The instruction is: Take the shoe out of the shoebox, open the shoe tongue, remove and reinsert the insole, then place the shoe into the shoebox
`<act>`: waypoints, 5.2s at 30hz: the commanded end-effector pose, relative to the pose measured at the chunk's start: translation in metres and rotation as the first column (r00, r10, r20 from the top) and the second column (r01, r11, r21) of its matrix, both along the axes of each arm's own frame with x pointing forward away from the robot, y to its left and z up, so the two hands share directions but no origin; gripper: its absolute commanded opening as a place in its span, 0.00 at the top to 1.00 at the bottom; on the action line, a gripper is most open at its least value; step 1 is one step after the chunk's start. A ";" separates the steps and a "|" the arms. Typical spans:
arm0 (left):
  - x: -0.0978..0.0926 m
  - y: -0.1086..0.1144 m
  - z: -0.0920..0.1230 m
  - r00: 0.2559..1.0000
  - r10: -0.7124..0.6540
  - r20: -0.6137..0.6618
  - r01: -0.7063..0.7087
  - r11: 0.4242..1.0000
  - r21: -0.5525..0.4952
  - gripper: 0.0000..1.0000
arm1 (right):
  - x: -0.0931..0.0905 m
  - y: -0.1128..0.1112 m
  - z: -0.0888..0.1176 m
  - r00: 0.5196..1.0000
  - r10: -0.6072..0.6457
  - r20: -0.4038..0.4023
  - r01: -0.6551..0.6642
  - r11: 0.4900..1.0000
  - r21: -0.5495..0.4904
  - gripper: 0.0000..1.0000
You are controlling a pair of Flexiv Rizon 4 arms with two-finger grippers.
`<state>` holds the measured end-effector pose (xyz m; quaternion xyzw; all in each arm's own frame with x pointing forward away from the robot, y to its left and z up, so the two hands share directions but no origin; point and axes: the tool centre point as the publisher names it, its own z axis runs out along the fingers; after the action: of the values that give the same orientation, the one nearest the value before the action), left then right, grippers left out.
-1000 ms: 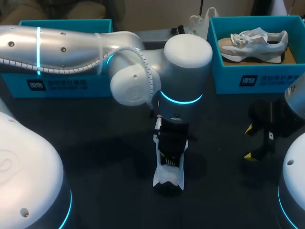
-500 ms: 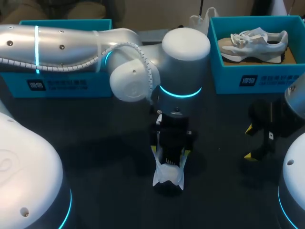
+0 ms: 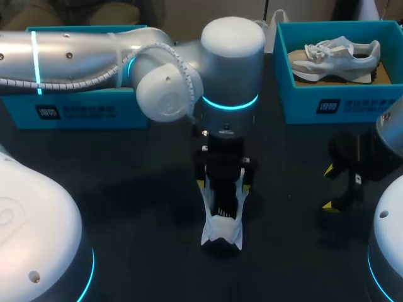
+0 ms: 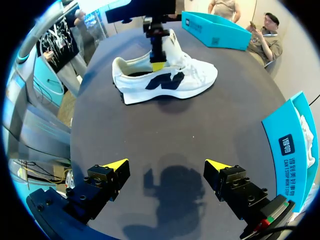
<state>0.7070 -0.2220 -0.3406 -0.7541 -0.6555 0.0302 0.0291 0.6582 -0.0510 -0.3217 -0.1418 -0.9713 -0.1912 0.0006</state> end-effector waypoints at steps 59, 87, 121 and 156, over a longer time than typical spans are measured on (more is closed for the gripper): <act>0.017 0.007 0.020 0.993 -0.059 -0.099 0.052 0.996 -0.075 0.67 | -0.001 0.000 0.000 1.000 -0.002 0.002 0.002 1.000 -0.003 0.00; -0.002 0.001 0.005 0.981 -0.149 -0.123 0.144 0.989 -0.044 0.66 | -0.001 0.000 0.000 1.000 -0.002 0.002 0.002 1.000 -0.003 0.00; -0.040 0.030 0.060 0.949 0.210 -0.235 -0.219 0.976 -0.012 0.00 | -0.001 0.000 0.000 1.000 -0.002 0.002 0.002 1.000 -0.003 0.00; -0.109 0.041 0.068 0.267 0.962 0.050 -0.964 0.266 0.027 0.00 | -0.001 0.000 0.000 1.000 -0.002 0.002 0.002 1.000 -0.003 0.00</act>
<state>0.6080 -0.1781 -0.2659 -0.3471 -0.9351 0.0351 0.0618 0.6583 -0.0510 -0.3216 -0.1418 -0.9713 -0.1911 0.0006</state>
